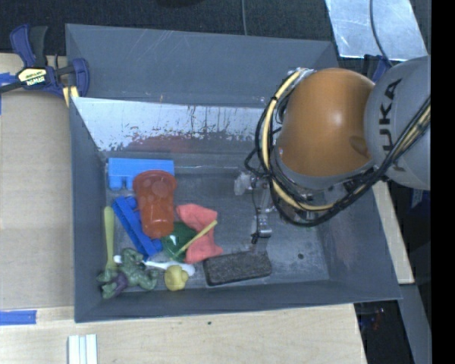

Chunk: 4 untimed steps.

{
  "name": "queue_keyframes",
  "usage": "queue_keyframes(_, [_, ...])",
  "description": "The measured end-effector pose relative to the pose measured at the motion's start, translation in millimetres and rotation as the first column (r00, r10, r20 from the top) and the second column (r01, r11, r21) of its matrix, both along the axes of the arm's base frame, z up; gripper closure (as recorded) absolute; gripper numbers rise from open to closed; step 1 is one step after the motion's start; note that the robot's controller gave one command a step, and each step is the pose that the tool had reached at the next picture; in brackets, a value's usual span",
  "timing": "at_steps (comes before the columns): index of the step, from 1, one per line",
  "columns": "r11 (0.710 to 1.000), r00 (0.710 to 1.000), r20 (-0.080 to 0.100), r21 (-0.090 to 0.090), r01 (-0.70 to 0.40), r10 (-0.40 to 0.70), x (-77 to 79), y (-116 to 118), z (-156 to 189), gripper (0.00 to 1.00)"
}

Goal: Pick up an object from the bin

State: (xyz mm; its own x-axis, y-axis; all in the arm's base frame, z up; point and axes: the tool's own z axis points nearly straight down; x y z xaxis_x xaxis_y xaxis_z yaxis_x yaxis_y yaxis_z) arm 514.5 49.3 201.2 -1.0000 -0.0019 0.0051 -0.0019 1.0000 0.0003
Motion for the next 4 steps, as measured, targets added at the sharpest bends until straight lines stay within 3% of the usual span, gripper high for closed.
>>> queue_keyframes(2, [1.0, 0.999, 0.016, 0.0, 0.029, -0.029, 6.2, 3.1, -7.2, 0.0])
queue_keyframes(3, [0.998, 0.998, 0.004, 0.0, 0.061, -0.061, -0.1, 15.2, -27.6, 0.0])
queue_keyframes(4, [0.979, 0.979, 0.018, 0.005, 0.203, -0.203, 4.7, 54.8, -74.0, 0.0])
